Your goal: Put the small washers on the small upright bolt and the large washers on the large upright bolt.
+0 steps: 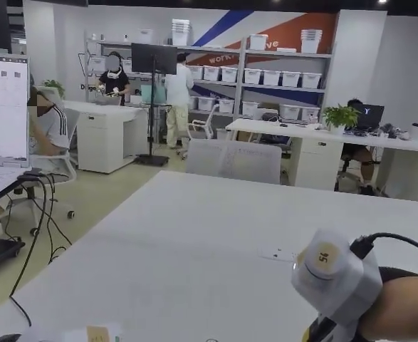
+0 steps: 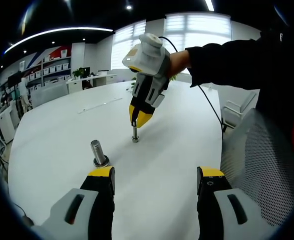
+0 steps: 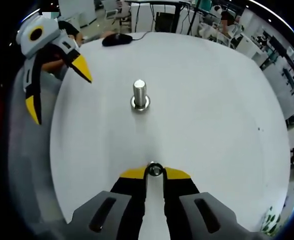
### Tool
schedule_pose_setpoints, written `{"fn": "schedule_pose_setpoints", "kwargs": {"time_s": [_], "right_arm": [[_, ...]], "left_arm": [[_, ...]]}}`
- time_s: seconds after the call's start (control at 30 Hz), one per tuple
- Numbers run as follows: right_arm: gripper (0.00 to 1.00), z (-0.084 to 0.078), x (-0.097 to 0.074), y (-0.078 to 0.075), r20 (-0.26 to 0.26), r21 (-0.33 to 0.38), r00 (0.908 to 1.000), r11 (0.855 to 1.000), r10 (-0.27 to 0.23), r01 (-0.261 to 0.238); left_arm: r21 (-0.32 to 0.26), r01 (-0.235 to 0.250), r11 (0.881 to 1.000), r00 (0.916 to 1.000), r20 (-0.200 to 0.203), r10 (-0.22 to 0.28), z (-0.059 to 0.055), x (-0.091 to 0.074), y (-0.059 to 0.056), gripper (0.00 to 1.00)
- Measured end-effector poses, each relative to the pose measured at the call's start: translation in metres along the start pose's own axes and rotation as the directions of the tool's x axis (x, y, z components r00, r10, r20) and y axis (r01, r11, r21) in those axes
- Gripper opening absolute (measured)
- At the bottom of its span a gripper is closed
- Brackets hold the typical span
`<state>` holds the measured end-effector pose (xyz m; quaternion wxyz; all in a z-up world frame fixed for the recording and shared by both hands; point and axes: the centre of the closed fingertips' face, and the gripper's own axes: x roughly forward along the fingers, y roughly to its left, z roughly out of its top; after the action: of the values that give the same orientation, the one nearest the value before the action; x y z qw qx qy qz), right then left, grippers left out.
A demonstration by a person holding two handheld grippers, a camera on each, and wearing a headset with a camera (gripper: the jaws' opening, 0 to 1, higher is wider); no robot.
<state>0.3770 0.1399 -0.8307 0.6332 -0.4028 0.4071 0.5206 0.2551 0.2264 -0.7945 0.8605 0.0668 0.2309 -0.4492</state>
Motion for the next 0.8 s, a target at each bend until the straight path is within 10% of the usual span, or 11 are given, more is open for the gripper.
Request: {"fn": "schedule_pose_setpoints", "kwargs": {"time_s": [0.8], "right_arm": [[0.13,-0.013,0.028,0.003,-0.019,0.027,0.9995,0.999,0.023,-0.023]], "left_arm": [[-0.004,-0.006,1.000,1.0000,-0.005,0.006,-0.001,0.000,0.001,0.66]]}}
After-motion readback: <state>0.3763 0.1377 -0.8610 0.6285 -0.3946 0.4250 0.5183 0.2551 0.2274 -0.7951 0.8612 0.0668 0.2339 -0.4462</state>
